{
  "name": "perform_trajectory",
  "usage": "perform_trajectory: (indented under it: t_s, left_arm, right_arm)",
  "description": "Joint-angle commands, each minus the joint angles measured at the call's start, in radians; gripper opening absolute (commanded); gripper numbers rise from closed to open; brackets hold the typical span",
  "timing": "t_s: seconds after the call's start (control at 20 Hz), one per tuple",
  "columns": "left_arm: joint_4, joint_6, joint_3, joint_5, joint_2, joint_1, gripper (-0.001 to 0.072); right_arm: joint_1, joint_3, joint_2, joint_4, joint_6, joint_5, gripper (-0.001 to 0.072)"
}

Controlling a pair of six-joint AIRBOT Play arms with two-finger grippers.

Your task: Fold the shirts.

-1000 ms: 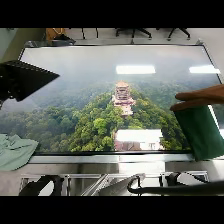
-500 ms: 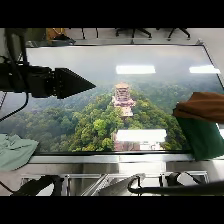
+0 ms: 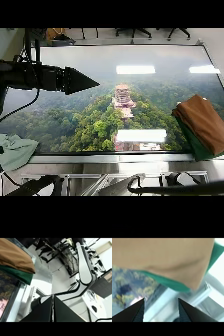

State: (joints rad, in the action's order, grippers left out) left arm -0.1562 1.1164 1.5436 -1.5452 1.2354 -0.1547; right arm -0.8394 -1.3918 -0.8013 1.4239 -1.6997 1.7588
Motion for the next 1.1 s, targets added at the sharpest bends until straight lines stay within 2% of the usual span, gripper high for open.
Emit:
perform_trajectory:
  t_s: [0.0, 0.1, 0.15, 0.2, 0.25, 0.3, 0.35, 0.5, 0.75, 0.9, 1.05]
  left_arm:
    - [0.0, -0.001, 0.001, 0.003, 0.002, 0.039, 0.0015]
    - [0.0, -0.001, 0.001, 0.0, 0.002, 0.066, 0.0014]
    - [0.0, -0.002, 0.001, -0.006, 0.002, 0.08, 0.0014]
    - [-0.001, -0.003, 0.001, -0.014, 0.002, 0.092, 0.0014]
    - [-0.008, -0.021, 0.0, -0.022, 0.002, 0.1, 0.0014]
    - [-0.035, -0.026, 0.0, -0.026, 0.001, 0.107, 0.0013]
    - [-0.091, -0.025, 0.0, -0.023, -0.004, 0.108, 0.0012]
    - [-0.245, -0.023, -0.075, 0.027, -0.066, 0.098, 0.0012]
    - [-0.348, -0.024, -0.399, 0.113, -0.24, 0.096, 0.0013]
    - [-0.41, -0.024, -0.582, 0.168, -0.337, 0.096, 0.0013]
    - [-0.411, -0.024, -0.679, 0.18, -0.397, 0.097, 0.0013]
  right_arm:
    - [0.0, 0.008, -0.008, -0.088, -0.002, -0.104, 0.047]
    - [0.001, 0.008, -0.02, -0.238, -0.002, -0.155, 0.046]
    - [0.006, 0.008, -0.027, -0.321, 0.003, -0.174, 0.0383]
    - [0.022, 0.008, -0.034, -0.417, 0.042, -0.187, 0.0112]
    - [0.051, 0.009, -0.039, -0.483, 0.063, -0.189, 0.0066]
    - [0.101, 0.014, -0.039, -0.513, 0.077, -0.191, 0.0062]
    - [0.167, 0.027, -0.03, -0.505, 0.083, -0.197, 0.0017]
    - [0.428, 0.162, 0.056, -0.459, 0.092, -0.325, 0.0016]
    - [0.84, 0.469, 0.161, -0.422, 0.092, -0.571, 0.0016]
    - [0.982, 0.573, 0.146, -0.402, 0.093, -0.645, 0.0016]
    - [1.02, 0.588, 0.129, -0.397, 0.092, -0.66, 0.0017]
